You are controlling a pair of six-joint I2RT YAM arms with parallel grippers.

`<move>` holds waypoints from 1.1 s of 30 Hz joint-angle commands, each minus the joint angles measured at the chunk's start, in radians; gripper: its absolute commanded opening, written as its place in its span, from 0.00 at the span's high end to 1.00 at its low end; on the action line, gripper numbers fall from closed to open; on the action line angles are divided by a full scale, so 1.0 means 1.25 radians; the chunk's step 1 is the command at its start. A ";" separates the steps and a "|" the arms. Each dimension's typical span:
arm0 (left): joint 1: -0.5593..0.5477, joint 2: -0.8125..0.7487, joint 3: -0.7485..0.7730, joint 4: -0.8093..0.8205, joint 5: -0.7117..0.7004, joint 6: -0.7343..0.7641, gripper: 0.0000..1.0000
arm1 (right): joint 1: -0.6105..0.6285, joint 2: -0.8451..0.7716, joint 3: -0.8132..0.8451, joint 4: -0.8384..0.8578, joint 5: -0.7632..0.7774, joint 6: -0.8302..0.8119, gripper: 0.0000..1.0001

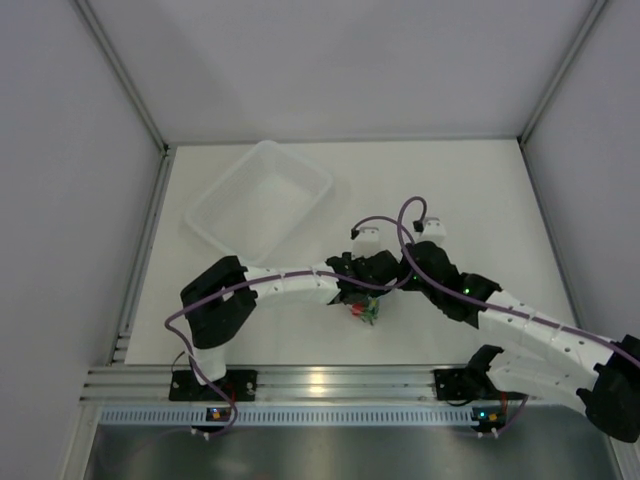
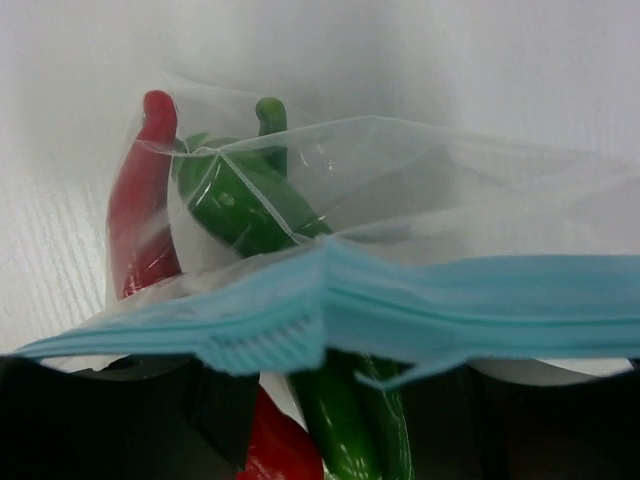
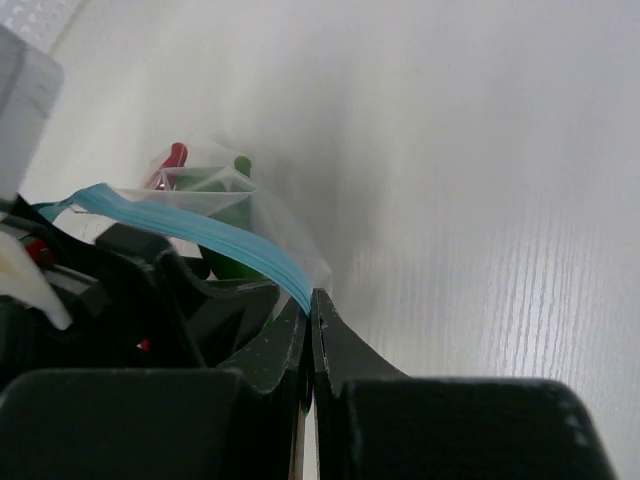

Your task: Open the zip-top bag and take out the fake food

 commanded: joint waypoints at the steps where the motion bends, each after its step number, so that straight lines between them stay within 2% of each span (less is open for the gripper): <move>1: 0.001 0.037 0.018 -0.042 -0.009 0.012 0.42 | 0.030 0.008 0.052 -0.007 0.066 -0.016 1.00; 6: 0.011 0.053 0.017 -0.042 -0.019 0.001 0.44 | 0.057 -0.002 0.052 -0.013 0.081 -0.013 1.00; 7: 0.011 0.053 0.017 -0.042 -0.018 0.001 0.54 | 0.058 -0.003 0.049 -0.011 0.082 -0.012 1.00; 9: 0.011 0.044 0.016 -0.041 -0.018 0.000 0.58 | 0.061 -0.002 0.046 -0.009 0.086 -0.012 1.00; 10: 0.011 0.041 0.014 -0.042 -0.020 -0.002 0.66 | 0.060 0.003 0.047 -0.009 0.086 -0.012 1.00; 13: 0.012 0.031 0.011 -0.041 -0.025 -0.003 0.67 | 0.063 0.012 0.052 -0.006 0.085 -0.013 1.00; 19: 0.013 -0.005 -0.009 -0.031 -0.018 -0.021 0.99 | 0.065 0.021 0.056 0.006 0.091 -0.015 1.00; 25: 0.006 -0.058 -0.058 0.107 0.101 0.063 1.00 | 0.068 0.008 0.070 0.038 0.083 -0.021 1.00; 33: -0.031 -0.116 -0.114 0.252 0.184 0.190 1.00 | 0.066 0.068 0.187 -0.027 0.101 -0.095 1.00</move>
